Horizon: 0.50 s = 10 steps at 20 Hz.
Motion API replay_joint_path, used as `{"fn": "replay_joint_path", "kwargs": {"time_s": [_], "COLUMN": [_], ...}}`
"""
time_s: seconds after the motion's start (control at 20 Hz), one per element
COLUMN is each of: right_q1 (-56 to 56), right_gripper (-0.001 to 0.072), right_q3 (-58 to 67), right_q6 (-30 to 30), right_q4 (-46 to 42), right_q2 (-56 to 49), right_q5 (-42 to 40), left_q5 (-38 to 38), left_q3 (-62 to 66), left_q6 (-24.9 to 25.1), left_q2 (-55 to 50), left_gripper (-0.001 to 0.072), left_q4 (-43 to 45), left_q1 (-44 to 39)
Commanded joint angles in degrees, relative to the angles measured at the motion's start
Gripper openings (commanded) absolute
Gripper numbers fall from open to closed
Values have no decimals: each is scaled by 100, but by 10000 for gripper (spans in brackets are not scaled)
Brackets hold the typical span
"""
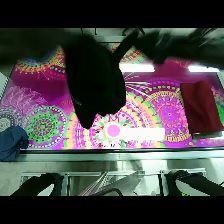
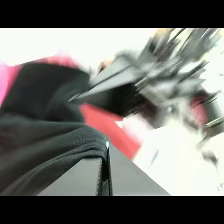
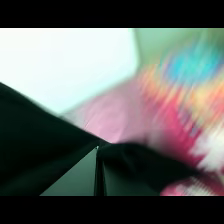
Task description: Fold the shirts.
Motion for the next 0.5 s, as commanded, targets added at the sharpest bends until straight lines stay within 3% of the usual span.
{"fn": "replay_joint_path", "kwargs": {"time_s": [0.0, 0.1, 0.3, 0.45], "right_q1": [-17, -17, -15, -15], "right_gripper": [19, 19, 19, 19], "right_q3": [1720, 1687, 1075, 675], "right_q6": [553, 555, 551, 553], "right_q4": [-885, -962, -992, -1193], "right_q2": [-37, -46, -525, -1368], "right_q5": [-59, -70, 48, 284], "left_q5": [-387, -295, 697, 909], "left_q3": [2391, 1777, -1464, -2986], "left_q6": [-656, -564, 149, 579], "left_q2": [-365, -197, 553, 341], "left_gripper": [12, 13, 15, 15], "left_q4": [232, 254, 254, 245], "left_q1": [17, 20, 92, 654]}}
